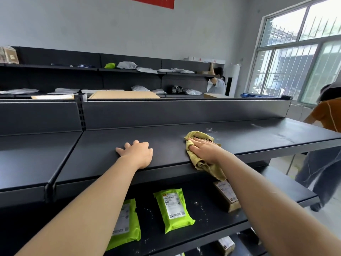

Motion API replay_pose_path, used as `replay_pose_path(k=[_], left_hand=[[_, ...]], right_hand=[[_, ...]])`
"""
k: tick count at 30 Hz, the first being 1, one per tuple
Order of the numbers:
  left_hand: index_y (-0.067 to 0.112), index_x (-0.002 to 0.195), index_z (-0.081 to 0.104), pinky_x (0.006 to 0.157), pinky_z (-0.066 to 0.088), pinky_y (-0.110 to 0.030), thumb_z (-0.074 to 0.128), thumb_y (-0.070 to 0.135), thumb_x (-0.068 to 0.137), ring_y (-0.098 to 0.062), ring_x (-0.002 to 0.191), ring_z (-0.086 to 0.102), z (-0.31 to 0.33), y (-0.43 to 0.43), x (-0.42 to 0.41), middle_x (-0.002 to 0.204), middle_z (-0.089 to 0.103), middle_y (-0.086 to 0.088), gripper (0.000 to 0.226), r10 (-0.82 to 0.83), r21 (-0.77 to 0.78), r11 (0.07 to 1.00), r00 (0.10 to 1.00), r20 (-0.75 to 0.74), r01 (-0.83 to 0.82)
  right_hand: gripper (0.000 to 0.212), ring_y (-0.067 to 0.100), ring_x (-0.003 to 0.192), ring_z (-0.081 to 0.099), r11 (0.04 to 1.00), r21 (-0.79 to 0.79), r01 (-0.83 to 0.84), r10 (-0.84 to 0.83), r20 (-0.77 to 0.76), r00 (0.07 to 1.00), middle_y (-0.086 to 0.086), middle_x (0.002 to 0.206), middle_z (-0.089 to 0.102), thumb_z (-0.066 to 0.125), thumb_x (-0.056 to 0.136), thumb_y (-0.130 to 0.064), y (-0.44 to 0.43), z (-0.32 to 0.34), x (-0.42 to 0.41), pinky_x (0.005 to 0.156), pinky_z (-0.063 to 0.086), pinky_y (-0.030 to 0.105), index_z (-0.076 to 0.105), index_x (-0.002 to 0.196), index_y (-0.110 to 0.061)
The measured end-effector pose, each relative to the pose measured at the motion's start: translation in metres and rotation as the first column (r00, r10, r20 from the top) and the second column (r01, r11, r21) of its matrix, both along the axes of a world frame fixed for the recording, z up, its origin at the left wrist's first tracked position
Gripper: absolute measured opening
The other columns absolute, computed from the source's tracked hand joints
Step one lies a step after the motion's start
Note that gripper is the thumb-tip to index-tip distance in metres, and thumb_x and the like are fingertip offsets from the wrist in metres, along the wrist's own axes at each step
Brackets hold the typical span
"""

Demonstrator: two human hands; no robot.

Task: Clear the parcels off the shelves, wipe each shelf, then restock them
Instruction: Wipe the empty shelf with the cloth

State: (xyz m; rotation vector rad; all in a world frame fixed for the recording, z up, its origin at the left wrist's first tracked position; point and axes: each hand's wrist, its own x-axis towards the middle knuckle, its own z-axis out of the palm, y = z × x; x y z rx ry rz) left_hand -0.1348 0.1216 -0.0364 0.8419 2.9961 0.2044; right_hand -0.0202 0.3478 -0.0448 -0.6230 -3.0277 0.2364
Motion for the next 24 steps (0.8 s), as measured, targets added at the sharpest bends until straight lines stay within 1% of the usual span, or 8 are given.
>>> replay_pose_path(k=[2,5,11,16,18,21,24], left_hand=[[0.028,0.134,0.042,0.108,0.017,-0.056,0.023,0.039,0.100,-0.031,0.133,0.026,0.001,0.011,0.004,0.145,0.034,-0.004,0.041,0.019,0.008,1.000,1.000,0.017,-0.019],[0.023,0.129,0.045,0.110,0.013,-0.059,0.021,0.036,0.099,-0.031,0.135,0.024,0.002,0.031,0.011,0.144,0.035,-0.005,0.040,0.053,0.024,0.998,0.997,0.047,-0.054],[0.019,0.121,0.046,0.110,0.016,-0.054,0.019,0.026,0.099,-0.029,0.130,0.029,0.002,0.058,0.014,0.140,0.038,-0.008,0.035,0.086,0.066,0.994,0.994,0.066,-0.090],[0.022,0.129,0.042,0.112,0.011,-0.057,0.021,0.029,0.100,-0.029,0.138,0.021,-0.007,0.074,0.011,0.147,0.031,-0.007,0.037,0.119,0.066,0.991,0.993,0.015,-0.120],[0.025,0.130,0.043,0.111,0.011,-0.059,0.022,0.027,0.100,-0.029,0.137,0.024,-0.005,0.080,0.010,0.146,0.032,-0.005,0.036,0.123,0.079,0.989,0.992,0.005,-0.123],[0.030,0.134,0.044,0.111,0.012,-0.060,0.026,0.019,0.099,-0.027,0.135,0.029,0.000,0.097,0.010,0.146,0.033,0.000,0.041,0.094,0.106,0.990,0.995,0.020,-0.095],[0.029,0.131,0.047,0.109,0.009,-0.065,0.028,0.016,0.097,-0.026,0.134,0.031,-0.004,0.117,0.012,0.143,0.036,0.000,0.041,0.084,0.110,0.991,0.996,-0.008,-0.083]], right_hand=[[0.056,0.016,0.149,0.004,1.000,-0.007,-0.004,0.004,0.014,1.000,-0.006,0.162,0.006,0.015,0.101,-0.052,0.015,0.001,0.004,0.121,0.006,0.042,0.010,0.154,-0.032],[0.056,0.016,0.149,0.004,1.000,-0.006,-0.019,0.019,0.034,0.999,-0.005,0.163,0.005,0.016,0.102,-0.050,0.034,0.003,0.004,0.121,0.005,0.041,0.010,0.154,-0.031],[0.054,0.017,0.150,0.002,0.995,-0.001,-0.098,0.098,0.077,0.992,-0.001,0.163,0.003,0.015,0.104,-0.045,0.043,0.010,-0.014,0.121,0.004,0.042,0.007,0.154,-0.028],[0.053,0.017,0.150,0.001,0.977,0.005,-0.215,0.214,0.084,0.973,-0.001,0.163,0.003,0.016,0.104,-0.041,0.033,0.014,-0.047,0.121,0.002,0.041,0.007,0.155,-0.028],[0.053,0.017,0.150,0.002,0.966,0.005,-0.257,0.256,0.086,0.963,-0.001,0.163,0.003,0.016,0.104,-0.041,0.032,0.016,-0.060,0.121,0.002,0.039,0.008,0.155,-0.027],[0.053,0.018,0.150,0.003,0.957,0.006,-0.289,0.287,0.092,0.953,-0.002,0.163,0.004,0.014,0.104,-0.041,0.038,0.017,-0.076,0.121,0.002,0.038,0.009,0.155,-0.026],[0.054,0.018,0.149,0.003,0.960,0.005,-0.281,0.279,0.093,0.956,-0.003,0.163,0.004,0.013,0.104,-0.043,0.053,0.017,-0.089,0.121,0.003,0.038,0.008,0.155,-0.027]])
